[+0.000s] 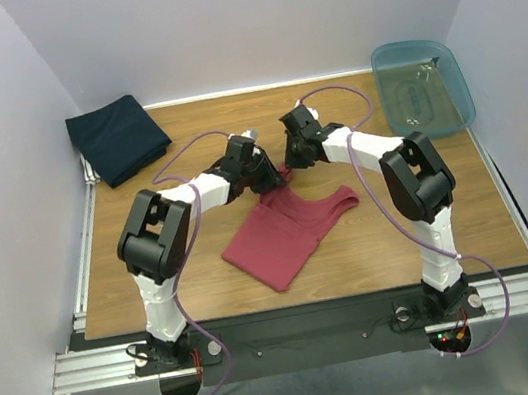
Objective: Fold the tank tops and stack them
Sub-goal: Fold the tank top
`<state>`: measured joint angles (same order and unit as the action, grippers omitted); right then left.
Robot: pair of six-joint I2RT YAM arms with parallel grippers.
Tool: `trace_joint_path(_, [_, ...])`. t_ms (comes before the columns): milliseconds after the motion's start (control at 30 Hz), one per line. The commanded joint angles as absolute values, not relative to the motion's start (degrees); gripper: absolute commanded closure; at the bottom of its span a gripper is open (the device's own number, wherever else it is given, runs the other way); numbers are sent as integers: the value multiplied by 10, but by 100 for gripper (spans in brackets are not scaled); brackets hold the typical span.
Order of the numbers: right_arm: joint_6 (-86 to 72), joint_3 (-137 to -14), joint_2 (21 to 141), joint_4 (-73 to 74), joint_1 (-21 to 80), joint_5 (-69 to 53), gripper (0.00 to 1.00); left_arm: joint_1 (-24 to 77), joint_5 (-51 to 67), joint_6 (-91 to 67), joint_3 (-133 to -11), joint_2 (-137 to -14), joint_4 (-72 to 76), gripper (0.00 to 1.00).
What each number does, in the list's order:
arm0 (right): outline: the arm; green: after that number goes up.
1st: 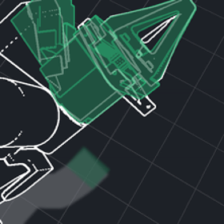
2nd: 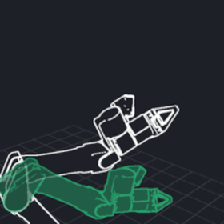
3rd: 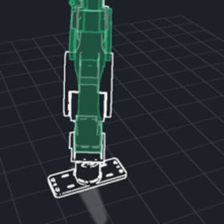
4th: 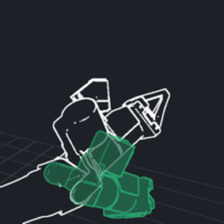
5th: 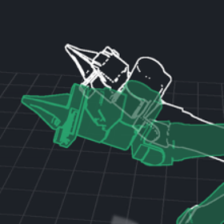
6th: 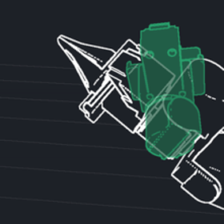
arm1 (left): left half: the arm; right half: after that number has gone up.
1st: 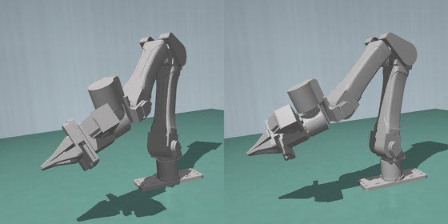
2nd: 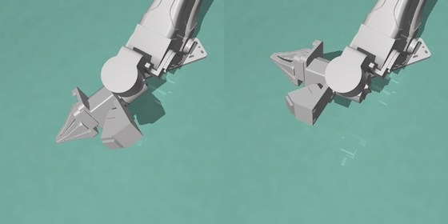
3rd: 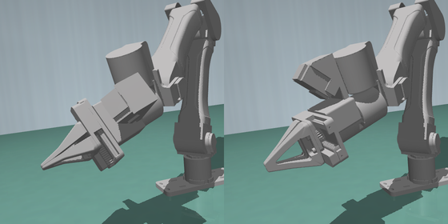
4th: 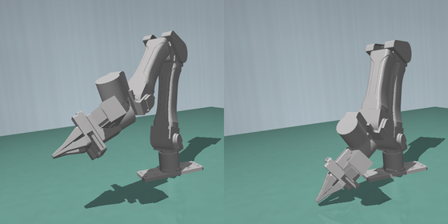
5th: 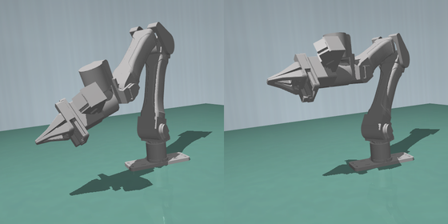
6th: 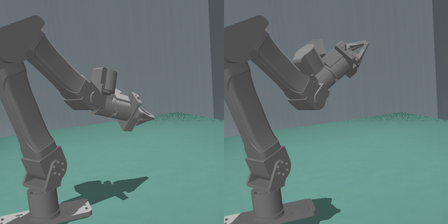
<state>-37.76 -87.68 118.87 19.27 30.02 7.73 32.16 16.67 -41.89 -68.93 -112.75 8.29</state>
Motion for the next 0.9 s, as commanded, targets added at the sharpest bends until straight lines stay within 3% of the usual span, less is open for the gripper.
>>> trace_joint_path(0, [-363, -897, 1168, 188, 294, 85, 99, 324, 178, -404, -662, -1014, 95, 71])
trace_joint_path(133, [-352, -902, 1168, 187, 295, 91, 100, 324, 183, -420, -597, -942, 86, 71])
trace_joint_path(500, [-330, -905, 1172, 180, 294, 94, 100, 332, 142, -515, -364, -788, 60, 100])
trace_joint_path(867, [-305, -878, 1150, 146, 281, 74, 99, 287, 82, -477, -370, -848, -61, 100])
